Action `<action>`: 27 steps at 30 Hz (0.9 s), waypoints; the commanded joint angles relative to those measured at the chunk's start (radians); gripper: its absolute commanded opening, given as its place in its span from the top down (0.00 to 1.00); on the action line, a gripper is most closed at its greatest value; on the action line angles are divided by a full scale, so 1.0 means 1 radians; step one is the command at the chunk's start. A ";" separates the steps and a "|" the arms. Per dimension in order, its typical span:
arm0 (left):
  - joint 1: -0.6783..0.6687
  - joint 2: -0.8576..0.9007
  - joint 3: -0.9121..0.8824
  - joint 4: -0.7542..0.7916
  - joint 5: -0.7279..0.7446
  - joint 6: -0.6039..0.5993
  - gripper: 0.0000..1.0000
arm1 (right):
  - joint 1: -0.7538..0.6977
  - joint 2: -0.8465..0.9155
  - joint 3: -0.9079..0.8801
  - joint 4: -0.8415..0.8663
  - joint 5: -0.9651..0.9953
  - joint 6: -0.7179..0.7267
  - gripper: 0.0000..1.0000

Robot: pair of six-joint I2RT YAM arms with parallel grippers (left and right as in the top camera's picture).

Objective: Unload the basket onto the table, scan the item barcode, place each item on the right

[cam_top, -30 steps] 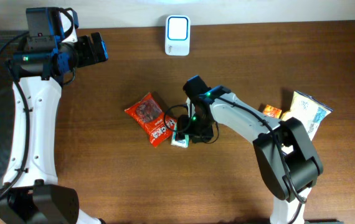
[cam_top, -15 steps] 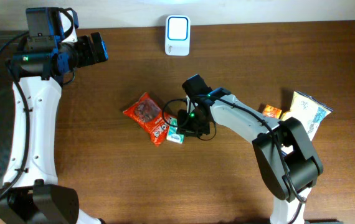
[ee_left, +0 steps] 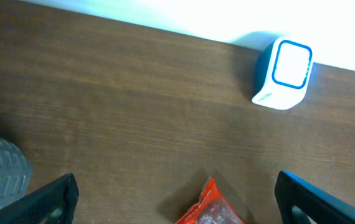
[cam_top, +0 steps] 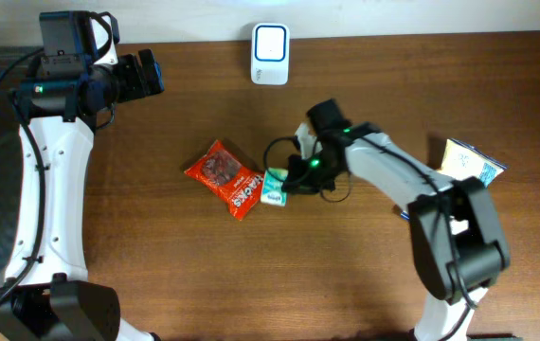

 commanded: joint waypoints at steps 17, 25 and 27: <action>-0.001 0.005 0.002 0.002 -0.004 0.017 0.01 | -0.272 -0.073 0.019 0.117 -0.927 -0.329 0.96; -0.001 0.005 0.002 0.002 -0.004 0.016 0.01 | -0.299 -0.081 0.092 0.117 -0.927 -0.181 0.96; -0.001 0.005 0.002 0.002 -0.004 0.017 0.01 | -0.309 -0.084 0.172 0.117 -0.927 -0.135 0.96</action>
